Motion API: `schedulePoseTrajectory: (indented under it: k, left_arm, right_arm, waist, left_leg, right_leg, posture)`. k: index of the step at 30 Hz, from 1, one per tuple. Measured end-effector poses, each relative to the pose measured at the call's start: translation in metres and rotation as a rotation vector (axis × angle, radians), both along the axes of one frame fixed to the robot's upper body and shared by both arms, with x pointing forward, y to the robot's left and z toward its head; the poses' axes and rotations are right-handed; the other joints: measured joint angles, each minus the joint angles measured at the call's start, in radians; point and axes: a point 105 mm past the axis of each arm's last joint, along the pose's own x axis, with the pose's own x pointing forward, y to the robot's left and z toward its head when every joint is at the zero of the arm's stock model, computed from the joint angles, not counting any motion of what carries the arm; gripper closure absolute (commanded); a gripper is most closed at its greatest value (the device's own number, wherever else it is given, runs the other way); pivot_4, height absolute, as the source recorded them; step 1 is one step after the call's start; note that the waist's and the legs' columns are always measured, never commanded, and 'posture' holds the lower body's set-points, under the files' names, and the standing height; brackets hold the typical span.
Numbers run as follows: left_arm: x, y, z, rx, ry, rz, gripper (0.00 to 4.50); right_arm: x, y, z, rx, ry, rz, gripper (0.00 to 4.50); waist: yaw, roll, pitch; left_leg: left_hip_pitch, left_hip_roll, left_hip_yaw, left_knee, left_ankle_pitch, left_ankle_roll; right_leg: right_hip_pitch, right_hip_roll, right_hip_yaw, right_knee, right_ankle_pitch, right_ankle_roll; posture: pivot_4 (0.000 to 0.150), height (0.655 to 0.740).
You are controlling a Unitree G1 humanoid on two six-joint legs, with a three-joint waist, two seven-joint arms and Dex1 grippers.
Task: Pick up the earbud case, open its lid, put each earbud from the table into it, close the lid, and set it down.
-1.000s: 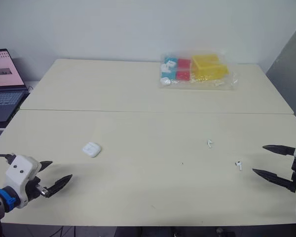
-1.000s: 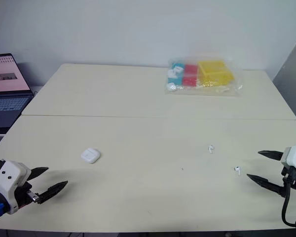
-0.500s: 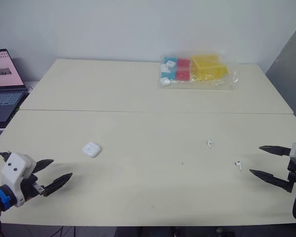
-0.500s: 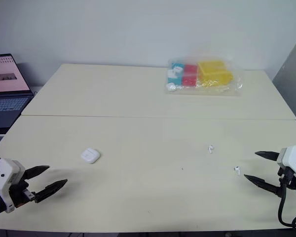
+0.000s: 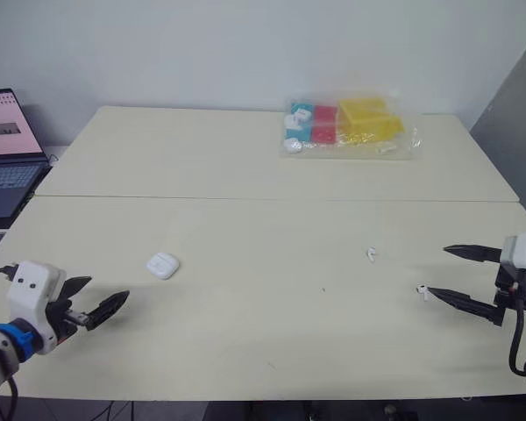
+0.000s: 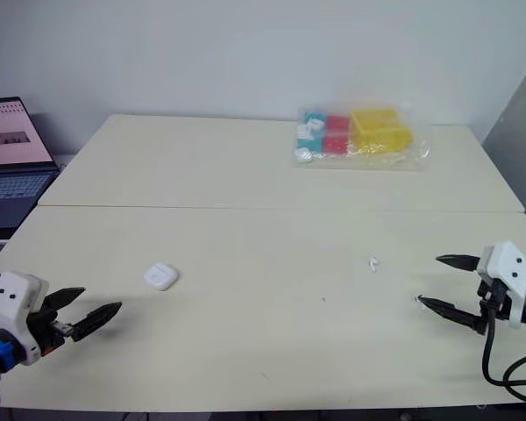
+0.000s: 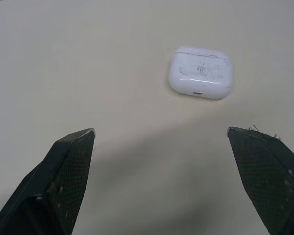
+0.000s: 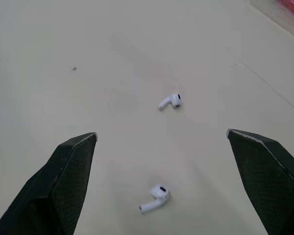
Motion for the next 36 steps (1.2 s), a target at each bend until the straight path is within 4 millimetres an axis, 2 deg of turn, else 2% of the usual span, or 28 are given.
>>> schedulePoseTrajectory:
  k: [4, 13, 17, 22, 36]
  left_arm:
    - [0.008, -0.022, -0.008, -0.027, 0.046, -0.062, 0.0]
    - [0.033, -0.032, -0.012, -0.01, 0.091, -0.184, 0.0]
    - [0.046, -0.032, -0.02, -0.004, 0.107, -0.199, 0.0]
    - [0.059, -0.031, -0.019, 0.014, 0.096, -0.225, 0.0]
    - [0.071, -0.032, -0.02, 0.057, 0.111, -0.324, 0.0]
  right_arm:
    - [-0.004, 0.034, 0.014, 0.002, 0.026, 0.161, 0.05]
    - [-0.004, 0.08, 0.04, 0.031, 0.002, 0.35, 0.05]
    - [-0.002, 0.091, 0.043, 0.03, 0.008, 0.398, 0.05]
    - [-0.001, 0.107, 0.047, 0.042, 0.002, 0.454, 0.05]
    - [0.0, 0.116, 0.047, 0.056, 0.02, 0.477, 0.05]
  waist:
    - [0.001, 0.0, 0.0]
    - [0.001, 0.0, 0.0]
    - [0.001, -0.001, 0.0]
    - [0.001, 0.0, 0.0]
    - [0.004, 0.001, -0.001]
  left_leg:
    - [-0.001, 0.0, -0.001, 0.0, 0.0, 0.0]
    - [-0.001, 0.0, -0.001, 0.0, 0.0, 0.0]
    - [-0.002, 0.0, -0.001, 0.0, 0.0, 0.0]
    - [-0.002, 0.0, -0.001, 0.0, 0.0, 0.0]
    - [-0.001, 0.0, -0.001, 0.001, 0.0, 0.0]
  right_leg:
    - [0.0, 0.0, 0.0, -0.001, 0.0, 0.0]
    - [-0.001, 0.0, -0.001, 0.0, 0.0, -0.001]
    - [-0.001, 0.0, -0.001, -0.001, 0.003, -0.005]
    - [-0.001, 0.0, -0.001, 0.0, 0.003, -0.005]
    - [-0.001, -0.001, -0.001, 0.001, 0.003, -0.005]
  posture:
    - [0.15, 0.7378]
    - [0.15, 0.7378]
    - [0.15, 0.7378]
    - [0.15, 0.7378]
    - [0.15, 0.7378]
